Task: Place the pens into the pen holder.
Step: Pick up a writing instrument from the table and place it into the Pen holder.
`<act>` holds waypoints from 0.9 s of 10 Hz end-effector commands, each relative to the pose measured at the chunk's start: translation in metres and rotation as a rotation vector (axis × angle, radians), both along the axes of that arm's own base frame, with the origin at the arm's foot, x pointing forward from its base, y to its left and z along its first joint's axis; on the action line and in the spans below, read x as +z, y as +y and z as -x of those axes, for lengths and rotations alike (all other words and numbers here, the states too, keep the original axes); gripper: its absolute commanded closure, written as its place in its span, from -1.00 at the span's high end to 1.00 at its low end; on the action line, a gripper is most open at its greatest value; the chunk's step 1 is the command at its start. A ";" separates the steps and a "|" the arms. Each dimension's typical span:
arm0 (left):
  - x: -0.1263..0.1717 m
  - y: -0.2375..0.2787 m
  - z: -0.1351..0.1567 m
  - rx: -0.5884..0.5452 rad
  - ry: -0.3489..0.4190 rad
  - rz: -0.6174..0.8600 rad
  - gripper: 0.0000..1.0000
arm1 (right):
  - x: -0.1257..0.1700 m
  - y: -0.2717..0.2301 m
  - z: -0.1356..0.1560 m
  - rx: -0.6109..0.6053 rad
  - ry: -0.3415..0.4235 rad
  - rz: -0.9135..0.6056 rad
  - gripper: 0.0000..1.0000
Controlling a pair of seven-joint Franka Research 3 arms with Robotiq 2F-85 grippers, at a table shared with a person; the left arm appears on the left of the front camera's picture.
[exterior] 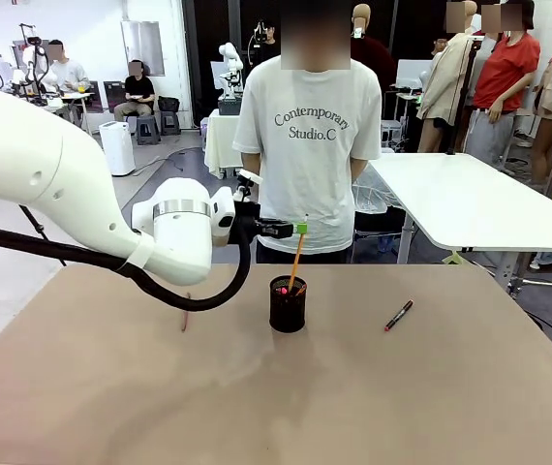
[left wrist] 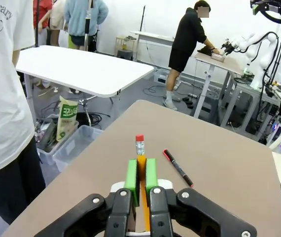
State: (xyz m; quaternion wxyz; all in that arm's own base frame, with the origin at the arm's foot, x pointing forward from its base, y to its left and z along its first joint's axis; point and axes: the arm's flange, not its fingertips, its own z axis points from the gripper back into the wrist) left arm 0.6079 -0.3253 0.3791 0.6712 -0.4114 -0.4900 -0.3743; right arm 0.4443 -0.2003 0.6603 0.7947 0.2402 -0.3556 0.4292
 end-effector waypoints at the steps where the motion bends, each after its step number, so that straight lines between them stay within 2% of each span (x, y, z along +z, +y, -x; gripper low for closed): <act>1: -0.005 0.005 0.007 0.006 0.012 0.022 -0.30 | 0.000 0.003 0.002 0.006 -0.011 -0.003 1.00; 4: 0.000 0.007 0.012 -0.005 0.005 0.020 0.89 | 0.000 0.003 0.002 0.006 -0.011 -0.003 1.00; 5: 0.004 0.008 0.016 -0.008 -0.004 0.018 1.00 | 0.000 0.003 0.002 0.006 -0.011 -0.003 1.00; 8: 0.014 0.012 0.025 0.028 0.000 -0.002 1.00 | 0.000 0.003 0.002 0.006 -0.011 -0.003 1.00; 9: 0.010 0.004 0.010 -0.009 -0.008 -0.001 1.00 | 0.000 0.003 0.002 0.006 -0.011 -0.003 1.00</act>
